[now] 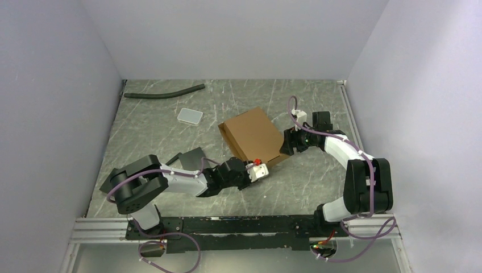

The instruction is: Fold the paper box

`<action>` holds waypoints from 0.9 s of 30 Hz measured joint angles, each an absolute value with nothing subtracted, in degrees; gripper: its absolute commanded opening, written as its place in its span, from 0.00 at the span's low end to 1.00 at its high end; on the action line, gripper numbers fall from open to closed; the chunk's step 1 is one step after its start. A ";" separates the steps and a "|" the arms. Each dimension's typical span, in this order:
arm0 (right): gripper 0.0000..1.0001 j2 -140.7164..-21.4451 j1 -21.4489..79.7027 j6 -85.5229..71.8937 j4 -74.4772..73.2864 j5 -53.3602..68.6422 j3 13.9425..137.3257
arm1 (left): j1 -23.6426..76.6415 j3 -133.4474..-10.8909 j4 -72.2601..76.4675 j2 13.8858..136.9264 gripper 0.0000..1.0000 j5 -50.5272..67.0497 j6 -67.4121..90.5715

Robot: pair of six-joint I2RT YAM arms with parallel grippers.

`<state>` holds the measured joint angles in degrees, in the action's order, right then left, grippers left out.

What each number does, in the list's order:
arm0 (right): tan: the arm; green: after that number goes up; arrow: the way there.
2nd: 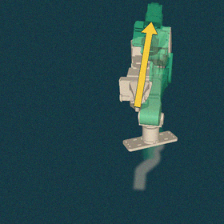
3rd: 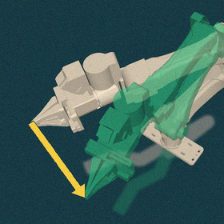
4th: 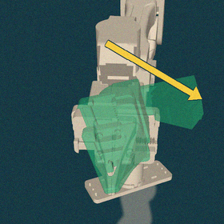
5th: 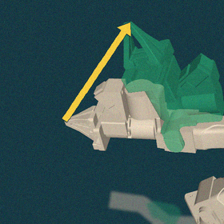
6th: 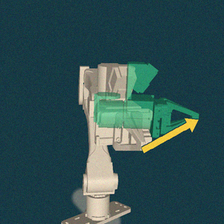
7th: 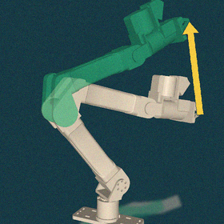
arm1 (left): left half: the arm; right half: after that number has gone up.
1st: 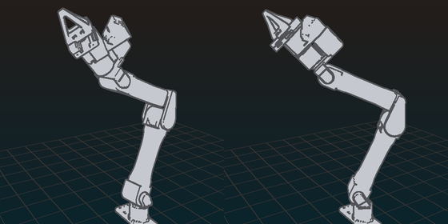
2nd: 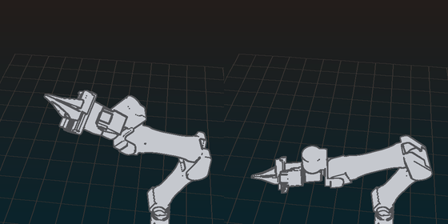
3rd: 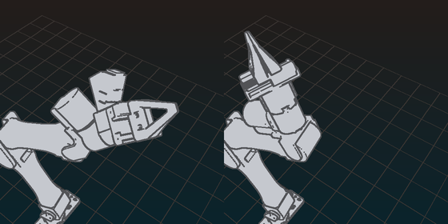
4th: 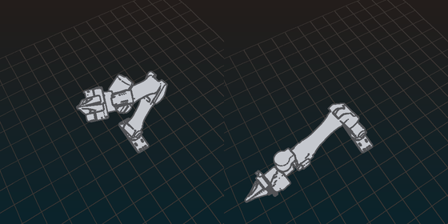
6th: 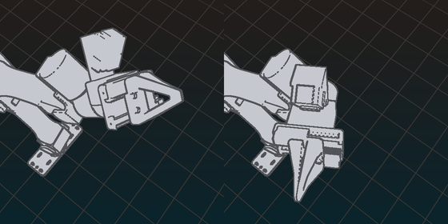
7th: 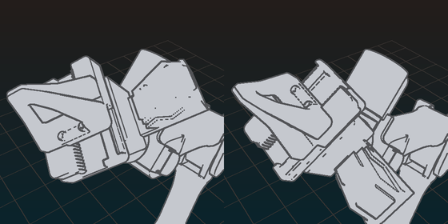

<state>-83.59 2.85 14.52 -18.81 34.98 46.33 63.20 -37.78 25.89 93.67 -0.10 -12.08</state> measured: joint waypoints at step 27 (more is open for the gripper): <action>0.72 -85.08 3.22 13.87 -18.94 35.09 47.03 | 62.33 -33.43 31.99 92.71 0.00 0.16 -8.23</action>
<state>-85.08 3.22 13.87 -18.94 35.09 47.03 62.33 -33.43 31.99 92.71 0.16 -8.23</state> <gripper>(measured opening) 0.724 0.014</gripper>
